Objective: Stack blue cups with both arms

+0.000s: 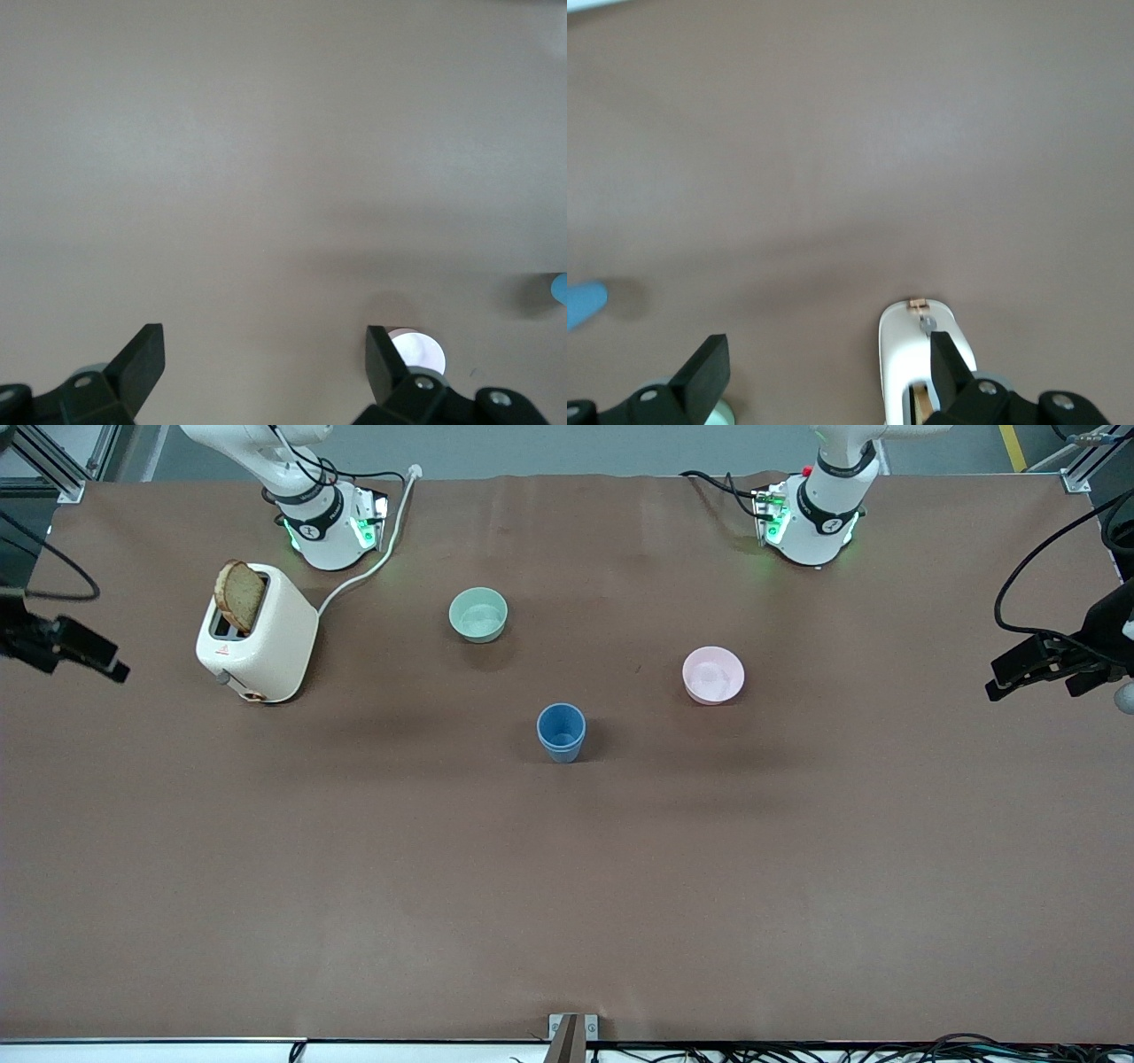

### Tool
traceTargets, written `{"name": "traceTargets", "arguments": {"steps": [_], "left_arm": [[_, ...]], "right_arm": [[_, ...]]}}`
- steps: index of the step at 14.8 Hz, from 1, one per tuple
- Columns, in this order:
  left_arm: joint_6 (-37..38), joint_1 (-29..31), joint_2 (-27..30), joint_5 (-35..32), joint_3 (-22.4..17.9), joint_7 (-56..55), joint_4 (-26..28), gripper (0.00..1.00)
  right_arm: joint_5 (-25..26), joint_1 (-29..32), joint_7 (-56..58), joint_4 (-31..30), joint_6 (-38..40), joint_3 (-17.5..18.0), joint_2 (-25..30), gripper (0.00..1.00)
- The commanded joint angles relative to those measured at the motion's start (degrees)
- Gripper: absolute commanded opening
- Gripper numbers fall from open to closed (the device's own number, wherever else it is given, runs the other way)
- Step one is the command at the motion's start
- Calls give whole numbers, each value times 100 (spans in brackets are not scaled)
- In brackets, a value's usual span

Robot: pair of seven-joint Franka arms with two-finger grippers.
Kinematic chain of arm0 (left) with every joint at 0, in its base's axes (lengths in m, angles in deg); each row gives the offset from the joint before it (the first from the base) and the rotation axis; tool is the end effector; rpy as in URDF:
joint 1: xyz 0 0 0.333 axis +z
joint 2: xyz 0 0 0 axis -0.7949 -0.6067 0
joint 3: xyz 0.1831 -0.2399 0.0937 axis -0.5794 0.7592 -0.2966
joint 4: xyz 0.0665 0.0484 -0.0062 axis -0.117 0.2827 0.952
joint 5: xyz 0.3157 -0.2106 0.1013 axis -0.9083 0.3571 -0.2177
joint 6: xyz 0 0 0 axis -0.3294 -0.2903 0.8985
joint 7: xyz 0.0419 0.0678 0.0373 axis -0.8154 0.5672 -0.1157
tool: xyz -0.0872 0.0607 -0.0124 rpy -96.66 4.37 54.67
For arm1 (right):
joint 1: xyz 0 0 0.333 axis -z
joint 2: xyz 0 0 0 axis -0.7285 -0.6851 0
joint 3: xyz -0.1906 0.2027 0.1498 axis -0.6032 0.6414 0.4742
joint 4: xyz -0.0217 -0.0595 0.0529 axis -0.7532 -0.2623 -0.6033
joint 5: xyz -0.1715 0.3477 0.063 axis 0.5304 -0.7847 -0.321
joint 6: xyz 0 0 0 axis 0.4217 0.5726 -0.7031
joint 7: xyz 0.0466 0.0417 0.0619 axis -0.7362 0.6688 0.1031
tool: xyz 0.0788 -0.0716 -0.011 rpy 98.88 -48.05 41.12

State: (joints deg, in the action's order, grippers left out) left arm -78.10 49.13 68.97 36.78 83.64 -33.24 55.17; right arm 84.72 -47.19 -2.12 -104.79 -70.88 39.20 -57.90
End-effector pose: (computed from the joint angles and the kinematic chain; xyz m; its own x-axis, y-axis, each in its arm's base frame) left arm 0.5797 -0.0194 0.6273 0.9980 0.0345 0.0534 0.0335 -0.9992 0.0197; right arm 0.5320 -0.0298 0.6428 0.9874 -0.1576 0.0143 -0.1566 -0.9861 -0.0548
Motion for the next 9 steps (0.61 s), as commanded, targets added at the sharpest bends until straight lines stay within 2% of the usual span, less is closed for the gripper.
{"name": "traceTargets", "arguments": {"steps": [1, 4, 7, 9], "left_arm": [[-27, -193, 131, -289, -69, 35, 15, 100], [-27, -35, 131, -202, 10, 35, 14, 100], [-35, -9, 131, -167, 10, 26, 23, 100], [-44, 18, 131, -9, 10, 26, 23, 100]], "right_arm": [[93, 87, 110, -183, 271, 141, 420, 100], [137, 113, 110, -104, 228, 133, 342, 100], [85, 165, 171, 448, 262, 115, -131, 100], [110, 148, 329, 537, 262, 124, -247, 100]]}}
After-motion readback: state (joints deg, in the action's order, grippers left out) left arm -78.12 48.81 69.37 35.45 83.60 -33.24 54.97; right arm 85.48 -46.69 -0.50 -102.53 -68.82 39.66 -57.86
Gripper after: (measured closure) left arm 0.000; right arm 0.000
